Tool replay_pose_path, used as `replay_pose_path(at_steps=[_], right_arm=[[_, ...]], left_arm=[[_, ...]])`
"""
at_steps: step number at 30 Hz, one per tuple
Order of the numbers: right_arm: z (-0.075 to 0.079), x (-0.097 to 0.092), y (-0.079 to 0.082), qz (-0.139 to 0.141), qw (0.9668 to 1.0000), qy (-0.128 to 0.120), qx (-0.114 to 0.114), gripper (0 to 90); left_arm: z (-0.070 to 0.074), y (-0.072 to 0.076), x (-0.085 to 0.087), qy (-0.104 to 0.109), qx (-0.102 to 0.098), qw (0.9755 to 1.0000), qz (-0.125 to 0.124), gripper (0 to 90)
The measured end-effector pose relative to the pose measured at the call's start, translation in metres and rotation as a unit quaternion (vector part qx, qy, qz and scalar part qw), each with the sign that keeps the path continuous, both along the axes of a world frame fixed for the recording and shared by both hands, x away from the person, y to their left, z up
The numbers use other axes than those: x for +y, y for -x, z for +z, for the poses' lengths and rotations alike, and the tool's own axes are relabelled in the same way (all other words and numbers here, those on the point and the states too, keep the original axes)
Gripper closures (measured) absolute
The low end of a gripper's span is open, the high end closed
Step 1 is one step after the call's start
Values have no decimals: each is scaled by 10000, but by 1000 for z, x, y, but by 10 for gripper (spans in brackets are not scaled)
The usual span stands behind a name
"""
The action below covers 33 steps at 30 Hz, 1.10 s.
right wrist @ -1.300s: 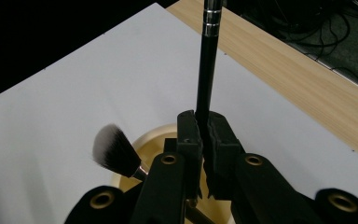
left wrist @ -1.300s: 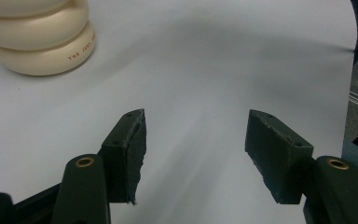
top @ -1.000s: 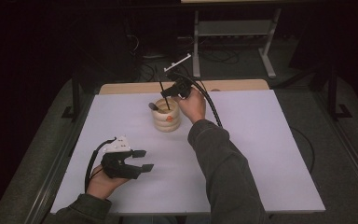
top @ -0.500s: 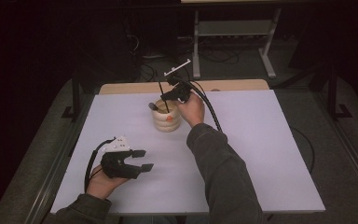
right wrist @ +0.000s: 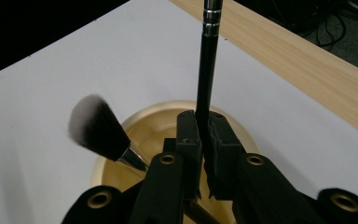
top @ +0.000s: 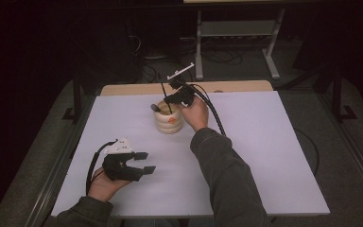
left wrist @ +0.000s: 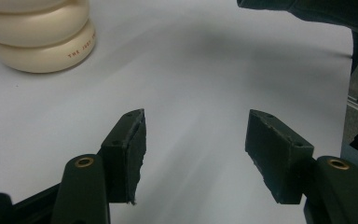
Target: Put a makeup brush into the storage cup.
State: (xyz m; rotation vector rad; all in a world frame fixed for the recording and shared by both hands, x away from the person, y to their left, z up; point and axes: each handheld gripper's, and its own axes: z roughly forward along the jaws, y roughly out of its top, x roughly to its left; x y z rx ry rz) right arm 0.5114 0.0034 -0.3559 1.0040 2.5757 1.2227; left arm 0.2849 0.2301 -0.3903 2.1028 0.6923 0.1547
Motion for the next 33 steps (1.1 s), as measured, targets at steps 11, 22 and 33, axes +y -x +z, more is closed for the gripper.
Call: replay_pose_path(at_steps=[11, 22, 33], right_arm=[[9, -15, 11, 5, 9997, -228, -20, 699], [13, -42, 19, 106, 9991, -399, 88, 612], [14, -68, 29, 46, 9981, -601, 155, 503]], left_arm=[[-3, -1, 1, 26, 63, 10000, 47, 381], [-3, -2, 3, -31, 48, 10000, 65, 373], [-4, -3, 2, -108, 20, 9999, 115, 338]])
